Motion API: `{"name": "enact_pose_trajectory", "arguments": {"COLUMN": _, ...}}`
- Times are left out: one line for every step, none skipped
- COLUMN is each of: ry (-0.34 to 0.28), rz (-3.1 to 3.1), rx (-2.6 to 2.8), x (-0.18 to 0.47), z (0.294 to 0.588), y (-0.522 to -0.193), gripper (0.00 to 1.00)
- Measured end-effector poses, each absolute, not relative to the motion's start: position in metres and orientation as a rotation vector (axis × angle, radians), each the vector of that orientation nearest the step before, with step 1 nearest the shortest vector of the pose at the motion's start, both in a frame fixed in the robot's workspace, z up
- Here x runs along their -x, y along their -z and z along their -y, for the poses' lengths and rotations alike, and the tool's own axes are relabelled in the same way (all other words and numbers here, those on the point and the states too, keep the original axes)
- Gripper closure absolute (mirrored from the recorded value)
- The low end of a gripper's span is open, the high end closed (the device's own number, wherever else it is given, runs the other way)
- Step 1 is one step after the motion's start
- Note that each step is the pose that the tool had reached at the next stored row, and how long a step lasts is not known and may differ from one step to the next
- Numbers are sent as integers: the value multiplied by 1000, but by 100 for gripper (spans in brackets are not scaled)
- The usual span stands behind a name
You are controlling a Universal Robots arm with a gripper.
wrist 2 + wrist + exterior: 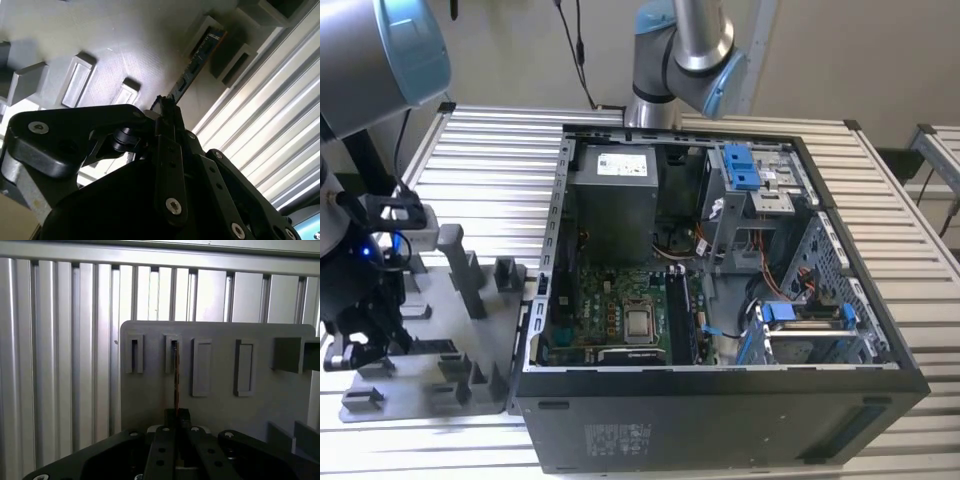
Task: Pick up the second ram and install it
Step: 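Pick up the second ram and move it above second insertion slot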
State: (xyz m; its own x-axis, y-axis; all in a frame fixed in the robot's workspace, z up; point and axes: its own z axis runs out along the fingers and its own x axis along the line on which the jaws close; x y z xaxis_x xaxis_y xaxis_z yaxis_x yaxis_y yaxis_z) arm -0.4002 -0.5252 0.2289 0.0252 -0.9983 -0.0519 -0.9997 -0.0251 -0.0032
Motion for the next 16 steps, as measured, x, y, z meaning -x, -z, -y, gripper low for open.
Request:
{"name": "enact_pose_trajectory", "arguments": {"ry": -54, "rz": -2166, "rx": 2221, "x": 400, "z": 525, "y": -229, "gripper": 86}}
{"name": "enact_pose_trajectory", "arguments": {"ry": -54, "rz": -2166, "rx": 2221, "x": 400, "z": 525, "y": -229, "gripper": 86}}
{"name": "enact_pose_trajectory", "arguments": {"ry": -54, "rz": -2166, "rx": 2221, "x": 400, "z": 525, "y": -230, "gripper": 86}}
{"name": "enact_pose_trajectory", "arguments": {"ry": -54, "rz": -2166, "rx": 2221, "x": 400, "z": 525, "y": -230, "gripper": 86}}
{"name": "enact_pose_trajectory", "arguments": {"ry": -54, "rz": -2166, "rx": 2221, "x": 400, "z": 525, "y": -230, "gripper": 86}}
{"name": "enact_pose_trajectory", "arguments": {"ry": -54, "rz": -2166, "rx": 2221, "x": 400, "z": 525, "y": -231, "gripper": 86}}
{"name": "enact_pose_trajectory", "arguments": {"ry": -54, "rz": -2166, "rx": 2221, "x": 400, "z": 525, "y": -231, "gripper": 86}}
{"name": "enact_pose_trajectory", "arguments": {"ry": -54, "rz": -2166, "rx": 2221, "x": 400, "z": 525, "y": -232, "gripper": 86}}
{"name": "enact_pose_trajectory", "arguments": {"ry": -54, "rz": -2166, "rx": 2221, "x": 400, "z": 525, "y": -232, "gripper": 86}}
{"name": "enact_pose_trajectory", "arguments": {"ry": -54, "rz": -2166, "rx": 2221, "x": 400, "z": 525, "y": -233, "gripper": 86}}
{"name": "enact_pose_trajectory", "arguments": {"ry": -54, "rz": -2166, "rx": 2221, "x": 400, "z": 525, "y": -234, "gripper": 86}}
{"name": "enact_pose_trajectory", "arguments": {"ry": -54, "rz": -2166, "rx": 2221, "x": 400, "z": 525, "y": -235, "gripper": 86}}
{"name": "enact_pose_trajectory", "arguments": {"ry": -54, "rz": -2166, "rx": 2221, "x": 400, "z": 525, "y": -236, "gripper": 86}}
{"name": "enact_pose_trajectory", "arguments": {"ry": -54, "rz": -2166, "rx": 2221, "x": 400, "z": 525, "y": -237, "gripper": 86}}
{"name": "enact_pose_trajectory", "arguments": {"ry": -54, "rz": -2166, "rx": 2221, "x": 400, "z": 525, "y": -239, "gripper": 86}}
{"name": "enact_pose_trajectory", "arguments": {"ry": -54, "rz": -2166, "rx": 2221, "x": 400, "z": 525, "y": -240, "gripper": 86}}
